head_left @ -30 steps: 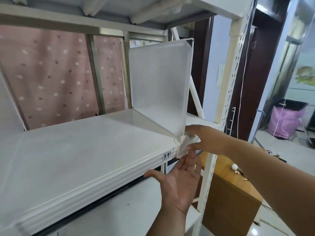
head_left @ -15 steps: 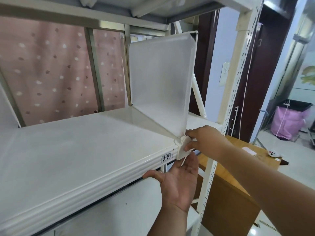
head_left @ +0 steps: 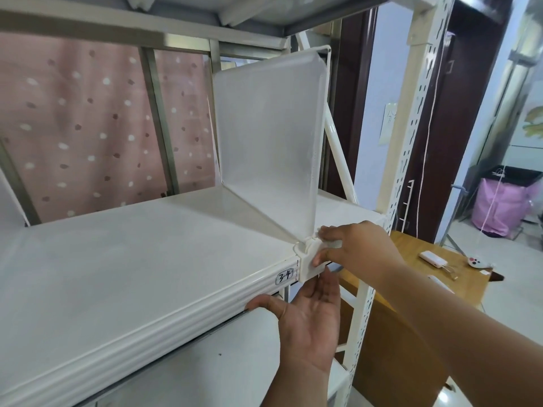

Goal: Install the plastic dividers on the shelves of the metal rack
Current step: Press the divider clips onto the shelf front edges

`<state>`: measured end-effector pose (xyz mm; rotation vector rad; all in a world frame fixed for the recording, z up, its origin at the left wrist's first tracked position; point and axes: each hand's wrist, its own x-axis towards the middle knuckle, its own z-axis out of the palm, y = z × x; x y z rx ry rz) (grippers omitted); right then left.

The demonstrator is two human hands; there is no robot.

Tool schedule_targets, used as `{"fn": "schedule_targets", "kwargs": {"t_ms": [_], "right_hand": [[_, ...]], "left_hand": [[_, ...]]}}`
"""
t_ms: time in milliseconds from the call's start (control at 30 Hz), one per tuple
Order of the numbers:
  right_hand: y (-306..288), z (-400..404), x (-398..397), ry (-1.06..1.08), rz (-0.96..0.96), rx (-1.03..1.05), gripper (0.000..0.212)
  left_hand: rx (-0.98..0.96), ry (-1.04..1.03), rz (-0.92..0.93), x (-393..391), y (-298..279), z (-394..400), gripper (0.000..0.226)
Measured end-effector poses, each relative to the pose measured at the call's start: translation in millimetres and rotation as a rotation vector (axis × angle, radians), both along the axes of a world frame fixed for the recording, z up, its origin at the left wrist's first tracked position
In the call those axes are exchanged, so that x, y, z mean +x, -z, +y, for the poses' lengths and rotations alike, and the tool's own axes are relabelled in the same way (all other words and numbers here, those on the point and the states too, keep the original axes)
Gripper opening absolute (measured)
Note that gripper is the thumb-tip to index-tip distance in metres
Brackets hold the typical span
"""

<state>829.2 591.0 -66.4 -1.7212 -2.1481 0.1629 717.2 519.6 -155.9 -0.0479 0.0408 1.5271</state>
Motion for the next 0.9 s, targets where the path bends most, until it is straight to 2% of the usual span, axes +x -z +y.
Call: {"fn": "schedule_targets", "kwargs": {"t_ms": [133,233,300,367,500,633,700,767,833,867,900], "right_hand": [[5.5,-7.1,-1.2,-0.008,0.109,0.027,0.064],[11.7,-9.2,-3.8,0.006,0.097,0.082,0.079],[12.8,-11.9,-4.9,0.009,0.076,0.117,0.083],[10.2,-17.1,-6.6,-0.001,0.071,0.121,0.079],[9.5,-26.5,-8.5,-0.046,0.084,0.138,0.068],[-3.0,-44.9,-6.8,-0.236,-0.22,0.187,0.039],[-0.5,-50.5,-7.6,-0.255,-0.366,0.16,0.046],[8.9,-38.9,-0.9,-0.261,-0.299,0.186,0.055],[14.7,-38.3,-3.7,-0.234,-0.226,0.202,0.05],[19.5,-30.4,-5.5,-0.224,-0.199,0.334,0.052],[24.2,-27.7,-6.6,-0.184,-0.14,0.334,0.058]], "left_hand": [[-0.02,-0.033,0.043,-0.3,0.1,-2.2,0.166],[-0.06,-0.058,0.122,-1.4,0.8,-6.5,0.167],[-0.06,-0.042,0.168,-2.8,-0.5,-9.6,0.152],[-0.064,-0.024,0.156,-4.8,0.7,-11.9,0.137],[-0.064,0.031,0.167,-11.4,3.7,-18.1,0.124],[-0.12,0.016,0.363,-21.6,5.5,-32.6,0.107],[-0.159,0.007,0.443,-31.1,6.7,-40.6,0.103],[-0.196,0.007,0.526,-42.5,6.2,-49.1,0.101],[-0.227,0.034,0.649,-55.7,4.6,-61.9,0.093],[-0.25,0.057,0.753,-64.9,4.4,-69.6,0.084],[-0.273,0.09,0.878,-74.4,3.1,-78.8,0.071]]}}
